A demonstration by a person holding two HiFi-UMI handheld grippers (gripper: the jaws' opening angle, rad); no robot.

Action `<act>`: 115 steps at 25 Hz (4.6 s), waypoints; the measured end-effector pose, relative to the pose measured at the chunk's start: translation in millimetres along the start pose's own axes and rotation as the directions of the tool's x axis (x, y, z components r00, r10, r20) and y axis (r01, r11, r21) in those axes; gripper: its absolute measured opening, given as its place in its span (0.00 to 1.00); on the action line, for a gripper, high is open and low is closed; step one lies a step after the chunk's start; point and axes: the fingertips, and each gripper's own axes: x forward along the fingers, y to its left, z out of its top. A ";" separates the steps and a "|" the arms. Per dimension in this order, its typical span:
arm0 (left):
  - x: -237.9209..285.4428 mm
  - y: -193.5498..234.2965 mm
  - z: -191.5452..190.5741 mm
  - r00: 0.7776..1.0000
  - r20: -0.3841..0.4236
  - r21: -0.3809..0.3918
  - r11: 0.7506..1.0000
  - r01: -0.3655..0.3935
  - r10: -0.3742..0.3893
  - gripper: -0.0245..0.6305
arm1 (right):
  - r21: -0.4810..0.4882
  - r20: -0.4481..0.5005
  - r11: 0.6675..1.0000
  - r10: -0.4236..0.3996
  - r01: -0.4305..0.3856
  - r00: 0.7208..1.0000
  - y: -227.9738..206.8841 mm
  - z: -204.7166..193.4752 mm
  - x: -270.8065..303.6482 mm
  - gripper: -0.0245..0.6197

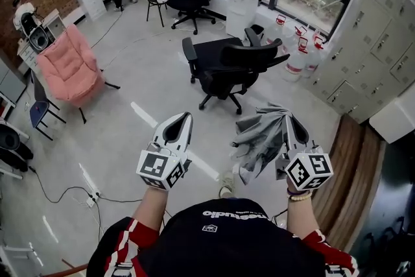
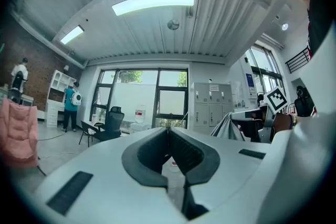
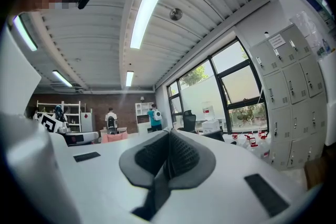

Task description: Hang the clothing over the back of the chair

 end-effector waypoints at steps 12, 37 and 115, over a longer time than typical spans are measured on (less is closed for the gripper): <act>135.9 39.6 23.3 1.000 0.024 0.028 1.000 -0.006 0.005 0.07 | -0.020 0.009 0.997 0.077 -0.077 0.997 -56.6 28.9 123.6 0.06; 339.4 107.6 14.2 1.000 -0.017 0.023 1.000 0.006 -0.006 0.07 | 0.000 0.006 0.995 0.101 -0.101 0.995 -161.4 48.2 303.0 0.06; 582.4 295.3 50.8 1.000 0.020 -0.002 1.000 0.020 -0.020 0.07 | -0.069 -0.068 0.978 0.192 -0.196 0.979 -242.2 93.5 771.5 0.06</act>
